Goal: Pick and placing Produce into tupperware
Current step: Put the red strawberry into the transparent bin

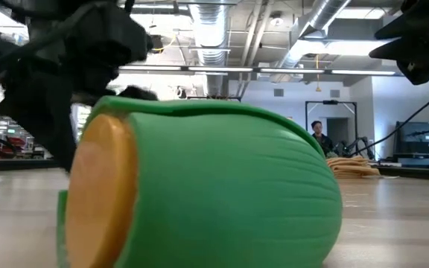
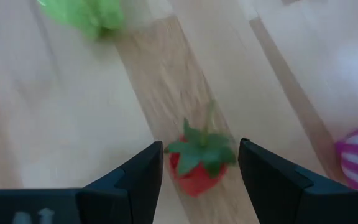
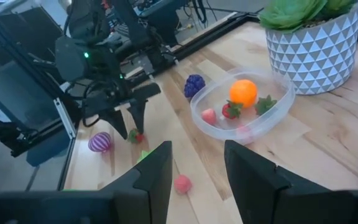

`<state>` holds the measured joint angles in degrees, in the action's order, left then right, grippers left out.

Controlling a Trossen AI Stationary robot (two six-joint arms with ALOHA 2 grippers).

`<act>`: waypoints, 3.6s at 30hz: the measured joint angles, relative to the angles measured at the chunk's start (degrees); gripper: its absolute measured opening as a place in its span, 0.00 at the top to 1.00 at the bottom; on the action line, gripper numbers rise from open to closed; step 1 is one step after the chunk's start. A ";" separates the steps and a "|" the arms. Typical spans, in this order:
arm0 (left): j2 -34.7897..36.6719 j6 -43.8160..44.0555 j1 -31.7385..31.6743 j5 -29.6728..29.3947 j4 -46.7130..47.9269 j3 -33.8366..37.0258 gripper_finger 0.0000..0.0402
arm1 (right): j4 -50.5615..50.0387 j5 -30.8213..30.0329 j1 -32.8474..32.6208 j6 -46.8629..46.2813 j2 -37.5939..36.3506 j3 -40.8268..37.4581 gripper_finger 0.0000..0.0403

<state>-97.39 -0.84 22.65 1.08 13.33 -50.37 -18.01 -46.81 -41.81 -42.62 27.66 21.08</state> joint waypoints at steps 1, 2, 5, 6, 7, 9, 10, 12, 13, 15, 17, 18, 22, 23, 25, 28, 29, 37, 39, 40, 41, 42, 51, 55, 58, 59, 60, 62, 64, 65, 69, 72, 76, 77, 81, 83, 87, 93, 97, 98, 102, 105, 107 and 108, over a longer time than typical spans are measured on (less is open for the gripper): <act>-0.72 0.48 -0.02 1.03 0.00 0.04 0.50 | 0.00 0.00 0.01 -0.01 0.00 0.00 0.58; -1.51 0.98 -0.02 1.61 -0.90 0.04 0.50 | 0.00 0.01 0.01 -0.01 0.00 0.00 0.58; -2.58 2.60 0.00 1.66 -1.56 0.04 0.50 | 0.01 0.01 0.00 -0.34 0.00 0.00 0.58; -2.73 3.05 0.00 1.68 -1.93 0.04 0.50 | -0.09 0.01 0.00 -0.45 0.00 0.00 0.58; -2.79 3.35 -0.02 1.66 -2.12 0.02 0.50 | -0.14 0.01 -0.01 -0.47 0.02 0.00 0.58; -2.86 3.41 -0.02 1.66 -2.87 0.02 0.50 | -0.22 0.01 -0.01 -0.47 0.00 0.00 0.58; -2.90 3.41 -0.02 1.66 -3.19 0.02 0.50 | -0.38 0.01 0.00 -0.47 0.00 0.00 0.58; -2.90 3.44 -0.15 1.66 -3.14 0.02 0.50 | -0.43 0.01 -0.01 -0.47 0.02 0.00 0.58; -2.90 3.52 -0.16 1.66 -3.10 0.02 0.50 | -0.52 0.01 -0.01 -0.47 0.00 0.00 0.58; -2.90 3.56 -0.17 1.66 -3.09 0.02 0.51 | -0.81 0.01 -0.01 -0.49 0.00 0.00 0.58; -2.90 3.58 -0.17 1.66 -3.21 0.02 0.53 | -0.87 0.01 -0.01 -0.48 0.02 0.00 0.58; -2.90 3.59 -0.18 1.66 -3.27 0.02 0.54 | -0.86 0.01 0.00 -0.48 0.00 0.00 0.58; -2.90 3.97 -0.38 1.66 -3.27 0.02 0.62 | -0.86 0.01 0.00 -0.47 0.02 0.00 0.58; -2.90 4.12 -0.43 1.66 -3.27 0.02 0.64 | -0.86 0.01 -0.01 -0.47 0.00 0.00 0.58; -2.90 4.50 -0.62 1.66 -3.27 0.02 0.66 | -0.87 0.01 -0.01 -0.48 0.02 0.00 0.58; -2.90 4.81 -0.92 1.66 -3.27 0.02 0.66 | -0.90 0.01 0.00 -0.47 0.00 0.00 0.58; -2.90 4.92 -1.04 1.66 -3.27 0.02 0.66 | -0.90 0.01 0.00 -0.47 0.00 0.00 0.58; -2.80 6.35 -1.40 1.62 -3.28 0.02 0.63 | -0.90 0.01 0.00 -0.49 0.02 0.00 0.58; -2.67 6.67 -1.45 1.59 -3.58 -0.01 0.63 | -0.90 0.01 -0.01 -0.49 0.01 0.00 0.58; -2.47 6.72 -1.44 1.59 -3.49 -0.09 0.64 | -0.90 0.01 -0.01 -0.49 0.02 0.00 0.58; -2.11 6.88 -1.45 1.55 -3.31 -0.09 0.64 | -0.90 0.01 0.00 -0.49 0.02 0.00 0.58; -1.89 7.19 -1.57 1.53 -3.57 -0.11 0.64 | -0.90 0.01 0.00 -0.49 0.02 0.00 0.58; 4.18 8.35 -3.85 -3.03 -3.29 -0.13 0.64 | -0.92 0.01 -0.01 -0.49 0.02 0.02 0.58; 7.95 7.74 -5.58 -5.84 -2.28 -0.13 0.64 | -0.90 0.01 -0.01 -0.49 0.04 0.02 0.58; 9.80 6.26 -6.83 -7.03 -1.03 -0.15 0.64 | -0.90 0.01 0.00 -0.47 0.04 0.02 0.58; 10.17 5.77 -7.21 -7.38 0.20 -0.15 0.64 | -0.90 0.01 -0.01 -0.48 0.04 0.02 0.58; 10.35 5.34 -7.43 -7.58 1.33 -0.15 0.64 | -0.88 0.01 -0.01 -0.49 0.04 0.02 0.58; 10.37 5.04 -7.66 -7.61 2.77 -0.15 0.65 | -0.86 0.05 0.01 -0.49 0.04 0.02 0.58; 10.37 4.89 -7.76 -7.34 4.48 -0.15 0.65 | -0.82 0.07 -0.01 -0.51 0.04 0.02 0.58; 10.37 4.57 -7.74 -6.95 5.13 -0.13 0.65 | -0.80 0.11 -0.09 -0.51 0.04 0.02 0.58; 10.37 3.96 -7.74 -6.26 9.66 -0.13 0.65 | -0.40 0.23 -0.28 -0.51 0.04 0.02 0.58; 10.37 3.96 -7.65 -4.72 13.64 -0.13 0.65 | -0.40 0.27 -0.28 -0.51 0.04 0.04 0.58; 10.37 4.18 -6.97 -3.93 16.29 -0.13 0.65 | -0.40 0.27 -0.28 -0.49 0.08 0.04 0.58; 10.43 4.18 -6.91 -4.02 16.40 -0.13 0.65 | -0.40 0.27 -0.28 -0.49 0.07 0.04 0.58; 11.44 4.10 -8.00 -6.25 14.53 -0.13 0.65 | -0.48 0.27 -0.28 -0.47 0.07 0.04 0.58; 12.27 3.80 -9.12 -7.25 13.21 -0.13 0.65 | -0.67 0.28 -0.28 -0.47 0.07 0.04 0.58; 14.34 1.95 -12.45 -9.71 11.20 -0.11 0.65 | -0.90 0.27 -0.15 -0.46 0.07 0.04 0.58; 15.46 -2.08 -18.91 -10.81 3.58 -0.13 0.65 | -1.27 0.27 -0.10 -0.44 0.07 0.04 0.58; 14.81 -4.50 -22.60 -8.94 -0.67 -0.13 0.65 | -1.28 0.27 -0.10 -0.44 0.07 0.04 0.58; 14.76 -4.95 -23.33 -8.45 -0.69 -0.09 0.65 | -1.28 0.27 -0.10 -0.44 0.07 0.04 0.58; 14.78 -6.74 -26.04 -7.50 -1.93 -0.09 0.65 | -1.27 0.25 -0.10 -0.44 0.07 0.04 0.58; 14.78 -7.15 -27.80 -6.08 -3.49 -0.09 0.65 | -1.30 -0.02 -0.10 -0.39 0.08 0.04 0.58; 13.91 -7.17 -28.66 -4.70 -5.76 -0.11 0.65 | -1.48 -0.76 -0.10 -0.33 0.07 0.04 0.58; 13.02 -7.15 -28.92 -4.24 -7.53 -0.19 0.65 | -1.58 -1.10 -0.10 -0.31 0.07 0.04 0.58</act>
<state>-84.37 -7.99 -6.27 -3.16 5.80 -50.56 -19.59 -47.91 -41.91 -42.93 27.73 21.12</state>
